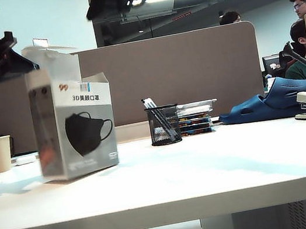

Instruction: Put the mask into the mask box.

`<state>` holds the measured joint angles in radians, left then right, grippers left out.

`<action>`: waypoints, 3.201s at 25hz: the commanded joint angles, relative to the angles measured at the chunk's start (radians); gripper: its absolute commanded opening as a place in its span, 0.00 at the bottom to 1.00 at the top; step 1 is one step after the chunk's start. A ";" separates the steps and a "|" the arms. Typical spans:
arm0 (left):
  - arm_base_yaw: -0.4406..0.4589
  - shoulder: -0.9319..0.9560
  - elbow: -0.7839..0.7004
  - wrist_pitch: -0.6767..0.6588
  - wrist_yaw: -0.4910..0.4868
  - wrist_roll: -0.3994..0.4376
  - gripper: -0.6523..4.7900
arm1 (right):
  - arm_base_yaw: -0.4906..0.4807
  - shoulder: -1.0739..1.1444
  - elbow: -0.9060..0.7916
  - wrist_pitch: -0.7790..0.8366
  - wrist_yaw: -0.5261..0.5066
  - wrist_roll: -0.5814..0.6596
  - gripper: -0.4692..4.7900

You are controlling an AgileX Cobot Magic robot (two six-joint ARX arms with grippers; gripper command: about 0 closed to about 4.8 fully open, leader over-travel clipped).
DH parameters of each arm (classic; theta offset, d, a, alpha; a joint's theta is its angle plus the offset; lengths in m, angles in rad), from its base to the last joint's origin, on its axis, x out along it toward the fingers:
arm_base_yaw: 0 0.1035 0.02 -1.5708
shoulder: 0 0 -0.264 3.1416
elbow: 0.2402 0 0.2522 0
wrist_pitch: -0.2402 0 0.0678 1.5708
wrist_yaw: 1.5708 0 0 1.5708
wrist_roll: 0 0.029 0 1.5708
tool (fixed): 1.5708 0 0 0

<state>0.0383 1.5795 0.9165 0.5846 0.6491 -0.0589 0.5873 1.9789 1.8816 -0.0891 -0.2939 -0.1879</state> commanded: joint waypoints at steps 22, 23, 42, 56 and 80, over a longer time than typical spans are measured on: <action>0.008 -0.163 0.002 -0.048 0.115 -0.002 0.86 | -0.105 -0.240 0.004 -0.262 0.141 -0.004 0.08; 0.009 -0.177 0.002 -0.048 0.115 -0.002 0.86 | -0.109 -0.248 0.004 -0.276 0.140 -0.004 0.08; 0.014 -0.520 0.002 -0.233 -0.100 -0.001 0.20 | -0.311 -0.507 0.004 -0.586 0.276 0.022 0.08; 0.014 -0.802 0.002 -0.718 -0.399 0.182 0.11 | -0.544 -0.804 -0.118 -0.714 0.261 0.110 0.08; -0.080 -1.293 -0.192 -0.924 -0.460 0.130 0.11 | -0.544 -1.603 -0.990 -0.560 0.232 0.222 0.08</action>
<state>-0.0422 0.3111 0.7490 -0.3344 0.1967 0.0742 0.0414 0.4023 0.9154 -0.6792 -0.0624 0.0296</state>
